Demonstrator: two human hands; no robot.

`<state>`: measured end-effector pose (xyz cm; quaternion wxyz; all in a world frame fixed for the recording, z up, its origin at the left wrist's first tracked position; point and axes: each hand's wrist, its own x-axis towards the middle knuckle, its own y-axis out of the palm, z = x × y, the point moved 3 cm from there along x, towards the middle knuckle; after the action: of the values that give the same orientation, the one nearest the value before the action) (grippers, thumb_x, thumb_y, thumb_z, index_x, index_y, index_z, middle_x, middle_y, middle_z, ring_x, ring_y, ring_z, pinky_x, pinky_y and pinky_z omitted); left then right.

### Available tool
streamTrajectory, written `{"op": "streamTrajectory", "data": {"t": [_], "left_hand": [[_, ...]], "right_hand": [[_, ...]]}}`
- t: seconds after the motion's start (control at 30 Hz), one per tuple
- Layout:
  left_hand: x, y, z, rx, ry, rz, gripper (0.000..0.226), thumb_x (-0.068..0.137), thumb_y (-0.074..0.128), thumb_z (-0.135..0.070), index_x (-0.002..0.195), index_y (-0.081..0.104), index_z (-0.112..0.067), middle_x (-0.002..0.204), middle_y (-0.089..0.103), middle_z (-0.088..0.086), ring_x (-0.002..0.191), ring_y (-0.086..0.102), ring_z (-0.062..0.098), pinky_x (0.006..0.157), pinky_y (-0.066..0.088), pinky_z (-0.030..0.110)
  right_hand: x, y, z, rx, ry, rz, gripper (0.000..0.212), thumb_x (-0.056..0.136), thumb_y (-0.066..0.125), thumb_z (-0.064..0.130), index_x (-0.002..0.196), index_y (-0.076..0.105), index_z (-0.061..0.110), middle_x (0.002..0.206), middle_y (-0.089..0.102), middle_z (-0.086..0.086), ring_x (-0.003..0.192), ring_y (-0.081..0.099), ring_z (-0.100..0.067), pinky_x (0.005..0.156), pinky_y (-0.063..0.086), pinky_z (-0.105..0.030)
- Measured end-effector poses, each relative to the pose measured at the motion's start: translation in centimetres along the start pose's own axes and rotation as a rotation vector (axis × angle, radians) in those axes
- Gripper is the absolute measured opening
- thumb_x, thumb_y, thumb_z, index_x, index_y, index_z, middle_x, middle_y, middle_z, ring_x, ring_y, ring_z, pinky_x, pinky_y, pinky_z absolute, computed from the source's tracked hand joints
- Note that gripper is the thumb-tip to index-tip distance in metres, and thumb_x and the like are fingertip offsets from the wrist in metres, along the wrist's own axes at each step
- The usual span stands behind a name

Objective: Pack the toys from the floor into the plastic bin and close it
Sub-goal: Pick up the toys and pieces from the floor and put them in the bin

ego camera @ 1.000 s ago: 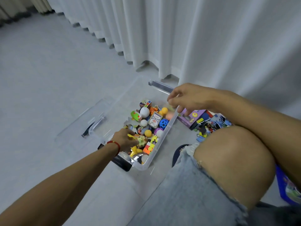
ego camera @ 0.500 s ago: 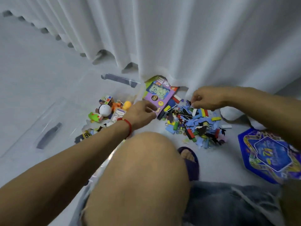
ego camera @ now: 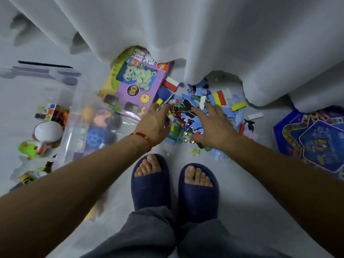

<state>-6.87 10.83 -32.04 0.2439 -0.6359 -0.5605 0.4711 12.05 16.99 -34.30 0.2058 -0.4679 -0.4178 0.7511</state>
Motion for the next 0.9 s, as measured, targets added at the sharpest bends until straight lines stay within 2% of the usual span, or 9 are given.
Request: {"op": "streamTrajectory", "data": {"t": [0.07,0.17,0.33,0.43,0.57,0.63,0.73,0.8,0.9], "left_hand": [[1.5,0.8,-0.4,0.037,-0.036,-0.020,0.070,0.083,0.070,-0.018,0.145,0.038,-0.015,0.132,0.045,0.021,0.108,0.054,0.040,0.086,0.049,0.045],[2.9,1.7,-0.8,0.123,-0.072,-0.048,0.068,0.083,0.074,-0.032,0.141,0.043,-0.018,0.131,0.045,0.016,0.107,0.055,0.036,0.085,0.052,0.044],[3.5,1.7,-0.1,0.030,-0.112,-0.088,0.054,0.080,0.077,-0.024,0.130,0.057,-0.014,0.127,0.046,0.015,0.104,0.056,0.034,0.086,0.047,0.036],[3.1,1.7,0.1,-0.023,-0.081,-0.138,0.055,0.079,0.078,-0.017,0.130,0.058,-0.014,0.127,0.047,0.015,0.105,0.055,0.035,0.088,0.047,0.035],[2.4,1.8,0.4,-0.066,-0.082,-0.205,0.040,0.081,0.075,-0.010,0.120,0.065,-0.009,0.119,0.049,0.015,0.095,0.054,0.030,0.075,0.038,0.024],[1.9,1.9,0.6,-0.101,-0.113,-0.242,0.030,0.081,0.072,-0.005,0.110,0.068,-0.005,0.117,0.051,0.016,0.094,0.055,0.031,0.074,0.035,0.022],[1.0,1.6,1.2,-0.168,-0.167,-0.260,0.026,0.077,0.070,0.001,0.103,0.070,-0.004,0.110,0.058,0.015,0.097,0.055,0.029,0.074,0.032,0.019],[0.4,1.2,1.8,-0.198,-0.209,-0.261,0.021,0.075,0.070,0.000,0.094,0.072,-0.008,0.101,0.064,0.013,0.093,0.057,0.027,0.070,0.033,0.022],[-1.1,0.0,2.3,-0.314,-0.300,-0.322,0.018,0.072,0.069,-0.002,0.085,0.072,-0.014,0.089,0.068,0.006,0.078,0.060,0.022,0.066,0.042,0.027]], "right_hand": [[1.1,0.4,0.6,-0.015,0.032,-0.031,0.096,0.086,0.065,0.058,0.157,0.004,0.038,0.166,-0.001,-0.007,0.150,0.001,-0.043,0.112,0.034,-0.058],[2.3,0.5,1.2,-0.119,0.046,-0.080,0.089,0.090,0.064,0.050,0.156,0.004,0.041,0.165,-0.003,-0.009,0.148,0.006,-0.047,0.105,0.038,-0.059],[3.1,0.5,0.6,-0.248,-0.054,-0.206,0.069,0.094,0.063,0.026,0.153,0.028,0.028,0.155,0.030,-0.018,0.132,0.037,-0.049,0.083,0.051,-0.052],[2.9,0.8,-0.1,-0.273,-0.100,-0.292,0.069,0.080,0.074,0.004,0.141,0.047,0.019,0.129,0.056,-0.019,0.115,0.053,-0.046,0.068,0.054,-0.046],[3.1,0.0,-0.6,-0.116,-0.132,-0.381,0.068,0.061,0.070,-0.022,0.123,0.063,0.006,0.089,0.062,-0.019,0.079,0.059,-0.037,0.054,0.044,-0.036],[3.2,-0.8,-0.9,-0.043,-0.133,-0.426,0.055,0.063,0.067,-0.022,0.113,0.067,0.002,0.078,0.059,-0.018,0.068,0.058,-0.035,0.052,0.036,-0.032],[2.2,-3.0,-1.4,0.127,-0.101,-0.528,0.027,0.083,0.061,-0.011,0.105,0.071,0.001,0.083,0.066,-0.021,0.075,0.063,-0.038,0.063,0.052,-0.040],[0.9,-4.4,-1.6,0.189,-0.067,-0.534,0.022,0.093,0.058,-0.001,0.109,0.072,0.003,0.090,0.069,-0.022,0.082,0.064,-0.038,0.073,0.053,-0.044],[-1.6,-7.2,-1.4,0.360,-0.030,-0.512,0.025,0.098,0.059,0.011,0.118,0.073,0.012,0.097,0.073,-0.011,0.083,0.064,-0.025,0.079,0.050,-0.031]]}}
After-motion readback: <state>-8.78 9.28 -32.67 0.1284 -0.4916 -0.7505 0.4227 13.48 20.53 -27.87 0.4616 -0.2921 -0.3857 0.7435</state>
